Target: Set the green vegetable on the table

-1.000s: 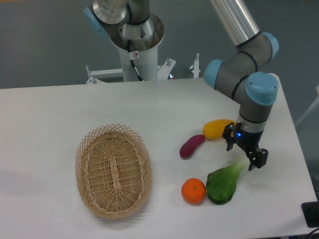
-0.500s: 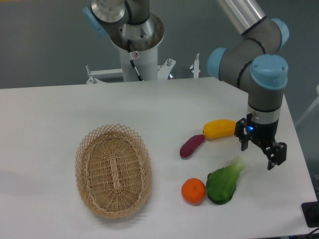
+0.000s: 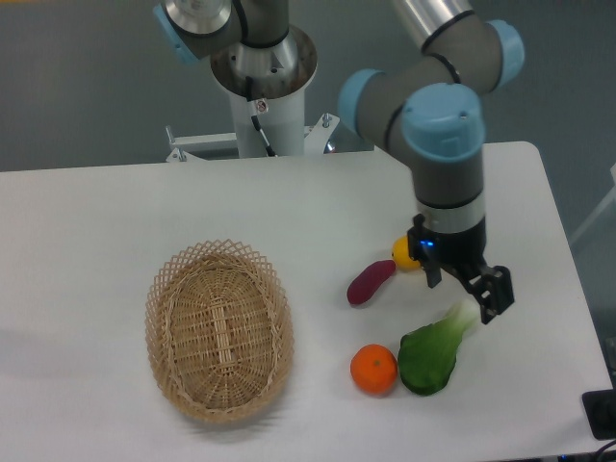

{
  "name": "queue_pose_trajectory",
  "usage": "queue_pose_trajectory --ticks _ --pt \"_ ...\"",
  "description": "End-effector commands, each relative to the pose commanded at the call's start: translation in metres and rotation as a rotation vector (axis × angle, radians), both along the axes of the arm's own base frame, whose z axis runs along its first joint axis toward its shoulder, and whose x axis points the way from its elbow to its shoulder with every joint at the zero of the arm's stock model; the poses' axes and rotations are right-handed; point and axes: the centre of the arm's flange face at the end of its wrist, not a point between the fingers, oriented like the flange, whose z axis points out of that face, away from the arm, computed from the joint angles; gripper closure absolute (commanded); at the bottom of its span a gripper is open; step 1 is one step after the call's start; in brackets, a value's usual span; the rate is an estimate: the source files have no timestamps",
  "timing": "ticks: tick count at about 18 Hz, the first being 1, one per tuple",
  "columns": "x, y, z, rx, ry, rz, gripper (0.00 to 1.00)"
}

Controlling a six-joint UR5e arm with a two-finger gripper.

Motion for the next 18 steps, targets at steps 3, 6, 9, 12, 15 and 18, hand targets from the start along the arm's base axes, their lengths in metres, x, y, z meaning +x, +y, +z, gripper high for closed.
queue_pose_trajectory --ticks 3,6,9,12,15,18 --pt "0.025 0.007 0.010 0.000 -0.027 0.002 0.00" --pt "0.034 0.002 0.000 -0.015 -0.052 0.005 0.00" --pt "0.045 0.000 0.002 -0.009 -0.060 -0.005 0.00" --pt "0.046 0.001 -0.001 0.053 -0.112 0.003 0.00" --pt "0.033 -0.005 -0.003 0.097 -0.139 0.074 0.00" --pt "0.010 -0.012 -0.019 0.117 -0.152 0.109 0.00"
